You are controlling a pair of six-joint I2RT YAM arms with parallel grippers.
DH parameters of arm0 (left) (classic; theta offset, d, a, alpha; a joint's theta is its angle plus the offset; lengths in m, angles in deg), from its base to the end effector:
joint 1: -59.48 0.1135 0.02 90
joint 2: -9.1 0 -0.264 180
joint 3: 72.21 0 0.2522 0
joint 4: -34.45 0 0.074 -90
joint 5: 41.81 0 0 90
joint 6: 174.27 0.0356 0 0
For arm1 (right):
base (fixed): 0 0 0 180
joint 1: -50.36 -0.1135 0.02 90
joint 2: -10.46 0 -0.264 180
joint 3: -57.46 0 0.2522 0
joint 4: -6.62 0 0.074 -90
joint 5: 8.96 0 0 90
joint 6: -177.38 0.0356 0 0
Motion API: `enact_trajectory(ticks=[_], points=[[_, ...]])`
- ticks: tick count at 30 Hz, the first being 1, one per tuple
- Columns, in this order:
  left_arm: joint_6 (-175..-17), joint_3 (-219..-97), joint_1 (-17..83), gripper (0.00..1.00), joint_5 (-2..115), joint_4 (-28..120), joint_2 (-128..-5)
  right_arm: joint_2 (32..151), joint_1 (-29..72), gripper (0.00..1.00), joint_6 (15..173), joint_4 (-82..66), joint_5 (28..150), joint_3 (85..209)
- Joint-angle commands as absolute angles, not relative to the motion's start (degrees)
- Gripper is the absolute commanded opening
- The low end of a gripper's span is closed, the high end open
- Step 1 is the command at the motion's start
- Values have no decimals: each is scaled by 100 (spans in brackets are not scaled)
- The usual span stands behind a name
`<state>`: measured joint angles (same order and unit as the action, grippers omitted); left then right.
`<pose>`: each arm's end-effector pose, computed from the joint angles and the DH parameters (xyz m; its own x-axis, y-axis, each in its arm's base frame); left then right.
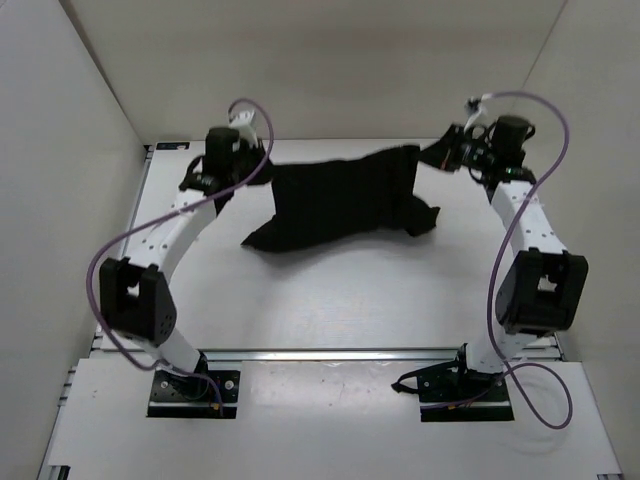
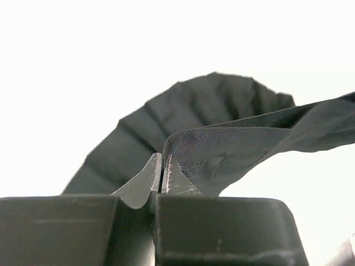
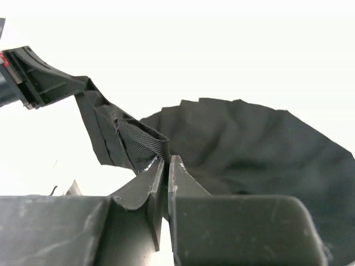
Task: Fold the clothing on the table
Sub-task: Flatten the skirt out
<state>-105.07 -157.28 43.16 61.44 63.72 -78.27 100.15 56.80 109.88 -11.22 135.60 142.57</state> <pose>0.3360 -0.1069 0.3102 -0.6334 -0.1747 -0.7539 0.2525 0.8742 -0.4147 0.3585 -0.0113 0.3213 -0.6116 0.2923 -0.7351 -0.4863 0.5940 0.6408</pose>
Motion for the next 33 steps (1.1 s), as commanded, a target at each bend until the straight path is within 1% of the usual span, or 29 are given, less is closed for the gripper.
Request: enact_trajectory(ticks=[1, 2, 3, 4, 5, 6, 8, 10, 12, 13, 14, 15, 16, 18, 20, 21, 23, 24, 25, 26, 28, 30, 31, 32, 33], points=[[-10018, -17636, 4550, 0, 5654, 6507, -8587, 10702, 5853, 0, 10943, -934, 13675, 16317], [-9913, -18406, 4559, 0, 5619, 6665, -8773, 10853, 5932, 1, 11005, -1012, 13745, 16672], [-9834, -19145, 4612, 0, 5531, 6797, -9027, 11133, 5976, 0, 11031, -1083, 13859, 17302], [-9763, -19431, 4551, 0, 5487, 6860, -9213, 11336, 6002, 0, 11058, -1083, 13886, 17839], [-9641, -19982, 4542, 0, 5382, 6973, -9275, 11417, 6055, 0, 11040, -1153, 13922, 18053], [-9466, -20301, 4472, 0, 5233, 6983, -9311, 11504, 6090, 0, 11032, -1197, 13974, 18360], [-9306, -20261, 4358, 0, 5109, 6870, -9076, 11357, 6143, 0, 10769, -1250, 14027, 18338], [-9183, -19604, 4278, 0, 5056, 6475, -8620, 11067, 6204, 0, 10454, -1364, 13984, 17866], [-9165, -18455, 4217, 0, 5056, 6106, -8153, 10541, 6231, 0, 10197, -1382, 13948, 17065], [-9139, -17823, 4164, 0, 5021, 6061, -7812, 10364, 6231, 0, 10075, -1347, 13983, 16419], [-9113, -17477, 4129, 0, 4995, 6017, -7478, 10041, 6205, 0, 9952, -1382, 13966, 15725], [-9104, -16778, 4077, 0, 4916, 6016, -7283, 9663, 6179, 0, 9837, -1469, 13922, 15396], [-9138, -16057, 4006, 0, 4828, 6025, -6837, 9494, 6100, 1, 9732, -1583, 13913, 14670], [-9252, -15159, 3735, 0, 4827, 6304, -5958, 8732, 5811, 0, 9573, -1925, 13607, 13447], [-9646, -14156, 3471, 0, 4669, 6718, -5203, 8126, 5067, 0, 9555, -2521, 13379, 12638], [-9770, -13951, 3296, 0, 4704, 7041, -4937, 7669, 4810, 0, 9625, -2586, 13255, 12224], [-10445, -13467, 3241, 0, 4810, 7588, -4060, 7045, 3600, 0, 10018, -2910, 12633, 11661], [-10588, -13275, 3302, 0, 5080, 7903, -3742, 6666, 3325, 0, 10421, -3007, 12517, 11353], [-10806, -13116, 3355, 0, 5291, 8106, -3609, 6541, 2957, 0, 10564, -3052, 12385, 11202], [-10887, -12993, 3521, 0, 5415, 8134, -3477, 6331, 2883, 0, 10853, -3061, 12445, 10896], [-10949, -12851, 3846, 0, 5643, 7960, -3589, 6258, 3215, 0, 11128, -2826, 12690, 10446], [-11002, -12895, 3961, 0, 5654, 7749, -4227, 6477, 4099, 0, 11521, -2280, 13121, 10129], [-11019, -13008, 3970, 0, 5619, 7522, -4466, 6722, 4330, 0, 11680, -1739, 13261, 10041], [-11037, -13200, 4014, 0, 5653, 7354, -4991, 6881, 4698, 0, 11778, -1220, 13437, 10040], [-11046, -13350, 4049, 0, 5688, 7274, -5509, 7239, 4945, 1, 11761, -1111, 13291, 10336]])
